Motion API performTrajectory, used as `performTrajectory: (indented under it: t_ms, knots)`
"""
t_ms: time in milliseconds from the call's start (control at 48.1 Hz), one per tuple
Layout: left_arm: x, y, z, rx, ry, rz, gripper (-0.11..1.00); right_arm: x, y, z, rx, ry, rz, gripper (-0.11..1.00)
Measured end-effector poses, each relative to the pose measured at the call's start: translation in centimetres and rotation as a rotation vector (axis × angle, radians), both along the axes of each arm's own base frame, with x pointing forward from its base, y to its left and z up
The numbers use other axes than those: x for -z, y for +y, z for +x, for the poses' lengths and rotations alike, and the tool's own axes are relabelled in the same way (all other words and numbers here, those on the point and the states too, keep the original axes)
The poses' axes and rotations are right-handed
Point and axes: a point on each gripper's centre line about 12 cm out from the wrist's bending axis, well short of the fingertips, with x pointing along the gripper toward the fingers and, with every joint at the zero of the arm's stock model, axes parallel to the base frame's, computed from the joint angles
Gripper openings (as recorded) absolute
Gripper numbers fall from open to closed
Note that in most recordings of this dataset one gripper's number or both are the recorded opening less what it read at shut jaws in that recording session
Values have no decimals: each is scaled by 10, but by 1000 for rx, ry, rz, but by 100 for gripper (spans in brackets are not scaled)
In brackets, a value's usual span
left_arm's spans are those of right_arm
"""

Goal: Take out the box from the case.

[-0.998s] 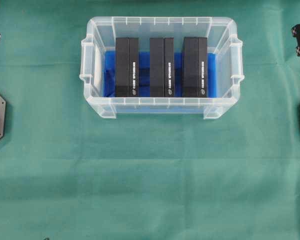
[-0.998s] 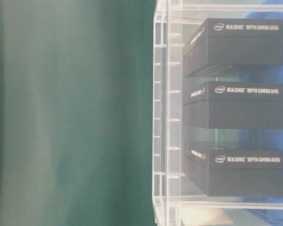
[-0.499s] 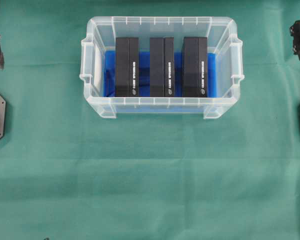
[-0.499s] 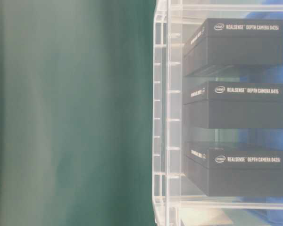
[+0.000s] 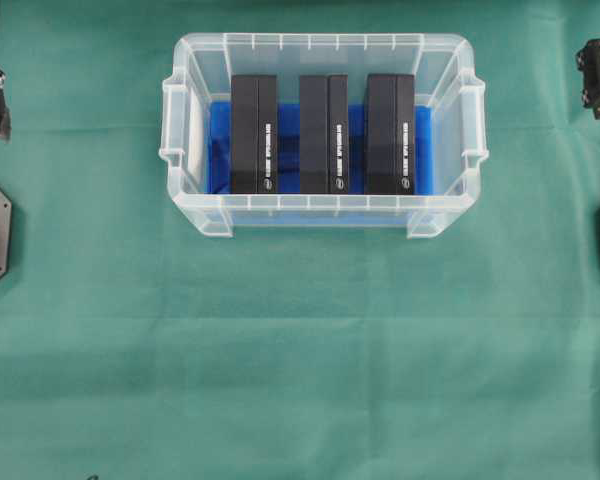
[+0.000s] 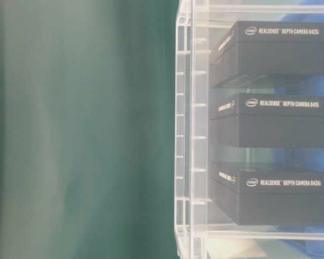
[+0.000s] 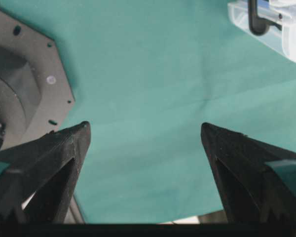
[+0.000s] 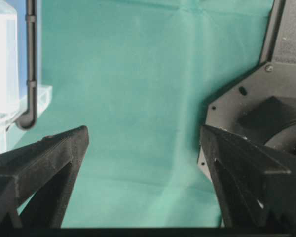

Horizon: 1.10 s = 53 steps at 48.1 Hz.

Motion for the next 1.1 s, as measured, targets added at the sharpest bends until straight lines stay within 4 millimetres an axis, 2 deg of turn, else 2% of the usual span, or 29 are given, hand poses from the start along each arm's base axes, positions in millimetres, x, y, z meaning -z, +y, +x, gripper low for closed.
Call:
performTrajectory:
  t_ms: [935, 1102]
  knots:
    - [0, 0, 0, -3, 0, -1, 98, 2, 1, -2, 64, 17, 18, 95]
    - [1, 0, 0, -1, 3, -1, 98, 6, -1, 11, 57, -13, 28, 95]
